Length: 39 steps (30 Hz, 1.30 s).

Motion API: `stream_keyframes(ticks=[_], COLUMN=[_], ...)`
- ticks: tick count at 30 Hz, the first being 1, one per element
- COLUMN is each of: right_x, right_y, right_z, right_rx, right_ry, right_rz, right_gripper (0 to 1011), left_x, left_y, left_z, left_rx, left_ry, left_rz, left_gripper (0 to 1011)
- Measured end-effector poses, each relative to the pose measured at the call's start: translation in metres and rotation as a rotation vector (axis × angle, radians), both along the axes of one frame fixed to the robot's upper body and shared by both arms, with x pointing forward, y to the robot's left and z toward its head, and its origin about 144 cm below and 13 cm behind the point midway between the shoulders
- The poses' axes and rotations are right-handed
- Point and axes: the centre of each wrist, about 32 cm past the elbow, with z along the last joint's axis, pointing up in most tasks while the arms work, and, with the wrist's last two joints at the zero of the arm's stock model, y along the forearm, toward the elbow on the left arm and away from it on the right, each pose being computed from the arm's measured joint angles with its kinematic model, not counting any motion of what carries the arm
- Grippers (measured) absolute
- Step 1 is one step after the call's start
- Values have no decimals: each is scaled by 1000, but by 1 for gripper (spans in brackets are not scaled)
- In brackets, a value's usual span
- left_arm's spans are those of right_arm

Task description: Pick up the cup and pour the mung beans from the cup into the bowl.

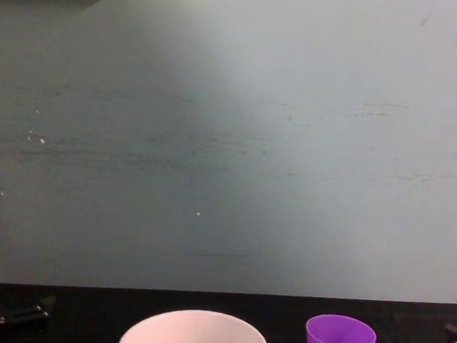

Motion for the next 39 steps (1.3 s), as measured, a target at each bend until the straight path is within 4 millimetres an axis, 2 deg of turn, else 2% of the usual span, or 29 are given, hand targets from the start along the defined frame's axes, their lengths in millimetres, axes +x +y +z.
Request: stream_keyframes(ticks=[39], right_x=[0], right_y=[0], right_z=[0], right_rx=[0], right_ry=[0], right_rz=[0], right_gripper=[1000], left_x=[0], left_y=[0], left_z=[0], left_rx=[0], left_ry=[0], left_rz=[0], left_gripper=[1000])
